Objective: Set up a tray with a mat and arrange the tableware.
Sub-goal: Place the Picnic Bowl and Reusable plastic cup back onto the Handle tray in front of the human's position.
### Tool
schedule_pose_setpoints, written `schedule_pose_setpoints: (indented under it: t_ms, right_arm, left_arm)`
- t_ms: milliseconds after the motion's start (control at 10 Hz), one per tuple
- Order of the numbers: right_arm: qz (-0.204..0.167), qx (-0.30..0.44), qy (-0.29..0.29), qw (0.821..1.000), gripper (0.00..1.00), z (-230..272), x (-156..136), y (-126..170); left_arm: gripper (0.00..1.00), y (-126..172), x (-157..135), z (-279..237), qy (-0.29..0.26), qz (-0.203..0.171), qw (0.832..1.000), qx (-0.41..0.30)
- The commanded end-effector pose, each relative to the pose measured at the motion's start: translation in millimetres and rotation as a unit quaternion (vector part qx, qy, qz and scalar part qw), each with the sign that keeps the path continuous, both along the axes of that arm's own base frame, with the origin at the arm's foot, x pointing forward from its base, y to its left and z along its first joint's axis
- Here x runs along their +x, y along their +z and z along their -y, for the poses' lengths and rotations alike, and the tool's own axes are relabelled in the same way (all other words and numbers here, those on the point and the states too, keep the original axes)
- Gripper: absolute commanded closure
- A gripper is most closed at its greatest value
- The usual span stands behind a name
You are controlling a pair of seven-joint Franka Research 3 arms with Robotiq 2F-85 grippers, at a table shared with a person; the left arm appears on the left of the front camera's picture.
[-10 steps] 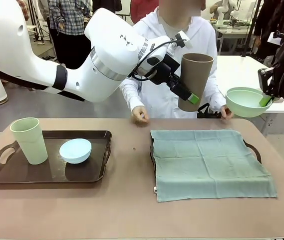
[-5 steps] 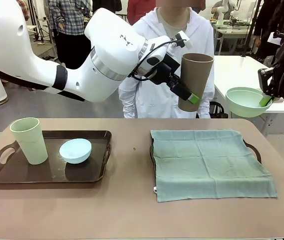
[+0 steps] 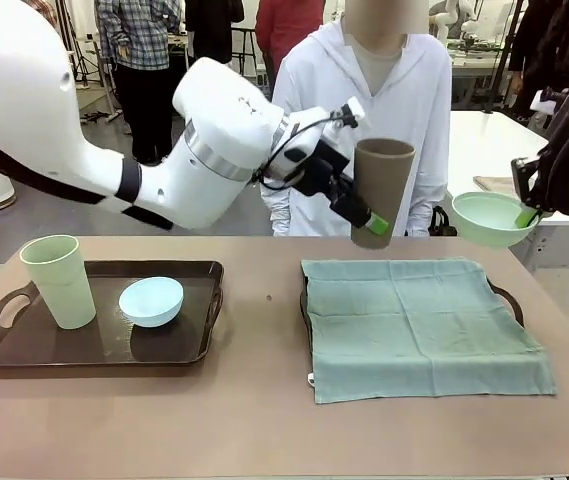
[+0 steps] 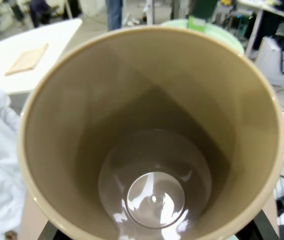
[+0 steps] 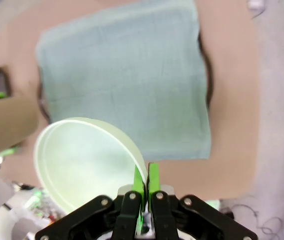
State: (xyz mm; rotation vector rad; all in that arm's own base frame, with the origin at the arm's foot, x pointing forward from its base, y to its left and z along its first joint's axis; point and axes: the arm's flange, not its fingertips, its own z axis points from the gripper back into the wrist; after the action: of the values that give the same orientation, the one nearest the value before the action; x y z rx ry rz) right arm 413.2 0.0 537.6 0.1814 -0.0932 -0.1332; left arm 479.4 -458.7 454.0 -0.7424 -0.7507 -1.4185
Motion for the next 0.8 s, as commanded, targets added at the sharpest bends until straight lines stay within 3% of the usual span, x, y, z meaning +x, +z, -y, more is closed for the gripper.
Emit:
schedule_pose_setpoints:
  t_ms: [0, 400, 700]
  right_arm:
    - [0.000, -0.003, 0.001, 1.000, 0.96, 3.6, 26.8, -37.2]
    - [0.009, -0.028, -0.006, 1.000, 0.96, 5.2, 55.0, -104.0]
    - [0.000, -0.015, -0.014, 1.000, 0.96, 6.4, 51.5, -98.0]
  left_arm:
    - [0.19, -36.8, 0.4, -13.9, -0.051, -0.002, 0.998, -0.038]
    - [0.19, -90.8, 9.6, -11.8, -0.105, -0.005, 0.994, -0.017]
    - [0.19, -92.4, 10.5, -5.3, -0.093, -0.010, 0.995, -0.021]
